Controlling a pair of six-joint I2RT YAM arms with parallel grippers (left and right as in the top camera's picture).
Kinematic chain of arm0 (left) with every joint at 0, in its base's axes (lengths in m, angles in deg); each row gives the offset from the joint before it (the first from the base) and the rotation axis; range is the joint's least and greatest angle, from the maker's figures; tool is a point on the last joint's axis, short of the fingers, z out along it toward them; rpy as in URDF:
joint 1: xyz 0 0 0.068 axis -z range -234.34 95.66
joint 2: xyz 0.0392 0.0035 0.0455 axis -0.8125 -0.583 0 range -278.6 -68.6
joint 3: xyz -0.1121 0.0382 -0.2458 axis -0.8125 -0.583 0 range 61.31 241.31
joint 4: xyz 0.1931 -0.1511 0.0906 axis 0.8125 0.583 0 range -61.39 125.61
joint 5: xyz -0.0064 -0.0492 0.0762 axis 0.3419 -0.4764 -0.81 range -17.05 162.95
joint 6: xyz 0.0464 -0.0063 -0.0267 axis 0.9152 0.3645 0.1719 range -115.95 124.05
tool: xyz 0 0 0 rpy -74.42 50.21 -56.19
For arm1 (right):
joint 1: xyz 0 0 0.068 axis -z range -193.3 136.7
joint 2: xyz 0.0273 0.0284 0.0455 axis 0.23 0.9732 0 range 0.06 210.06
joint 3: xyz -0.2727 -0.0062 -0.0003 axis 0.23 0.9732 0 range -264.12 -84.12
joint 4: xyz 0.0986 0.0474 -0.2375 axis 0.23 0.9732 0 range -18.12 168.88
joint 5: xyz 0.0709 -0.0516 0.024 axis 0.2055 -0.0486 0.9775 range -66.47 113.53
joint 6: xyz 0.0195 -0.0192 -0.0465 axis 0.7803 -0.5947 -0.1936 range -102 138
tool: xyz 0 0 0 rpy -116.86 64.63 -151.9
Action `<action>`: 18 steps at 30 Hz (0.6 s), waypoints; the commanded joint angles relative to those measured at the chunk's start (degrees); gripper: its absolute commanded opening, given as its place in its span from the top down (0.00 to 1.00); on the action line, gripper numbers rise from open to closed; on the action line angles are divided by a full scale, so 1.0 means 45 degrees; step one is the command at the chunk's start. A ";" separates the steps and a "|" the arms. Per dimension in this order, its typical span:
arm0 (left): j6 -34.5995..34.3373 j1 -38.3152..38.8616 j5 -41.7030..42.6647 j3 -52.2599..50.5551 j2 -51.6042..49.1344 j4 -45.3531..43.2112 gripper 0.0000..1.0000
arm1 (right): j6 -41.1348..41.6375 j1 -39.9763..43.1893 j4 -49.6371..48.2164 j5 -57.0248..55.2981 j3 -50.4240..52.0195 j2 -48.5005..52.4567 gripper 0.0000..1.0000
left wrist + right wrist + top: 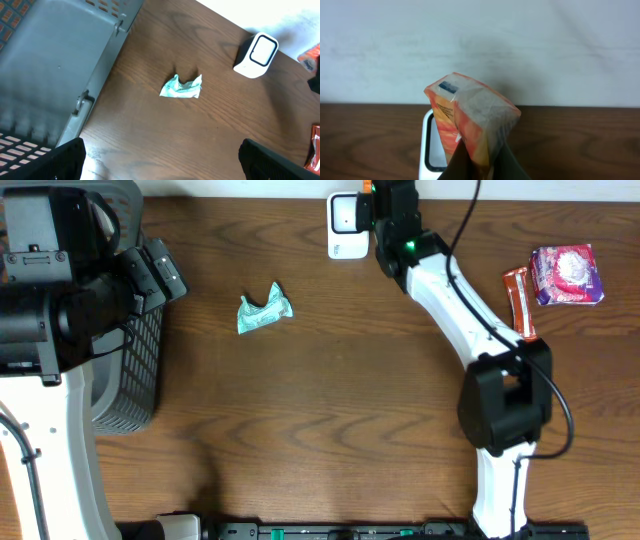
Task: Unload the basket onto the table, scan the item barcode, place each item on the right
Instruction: 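Hold the Kleenex packet barcode under the scanner with the right gripper, then carry the Kleenex packet to the right table edge and release it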
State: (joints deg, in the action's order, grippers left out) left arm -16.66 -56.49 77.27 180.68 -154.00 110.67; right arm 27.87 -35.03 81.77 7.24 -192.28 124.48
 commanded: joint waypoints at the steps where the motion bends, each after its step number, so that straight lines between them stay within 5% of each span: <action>1: 0.0165 -0.0044 -0.0112 -0.0068 -0.0049 -0.0005 0.02 | -0.1758 -0.0194 0.0792 0.0311 -0.1695 0.1302 0.99; 8: 0.0165 -0.0044 -0.0107 -0.0068 -0.0049 -0.0005 0.02 | -0.4823 -0.0423 0.2263 0.0010 -0.2919 0.2331 0.99; 18: 0.0165 -0.0044 -0.0107 -0.0068 -0.0049 0.0000 0.02 | -0.3512 0.0141 0.4469 -0.3400 -0.4099 0.2259 0.99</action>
State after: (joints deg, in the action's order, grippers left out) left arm -16.66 -56.49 77.27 180.68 -154.00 110.67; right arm 9.51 -36.43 99.58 -0.48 -206.71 135.34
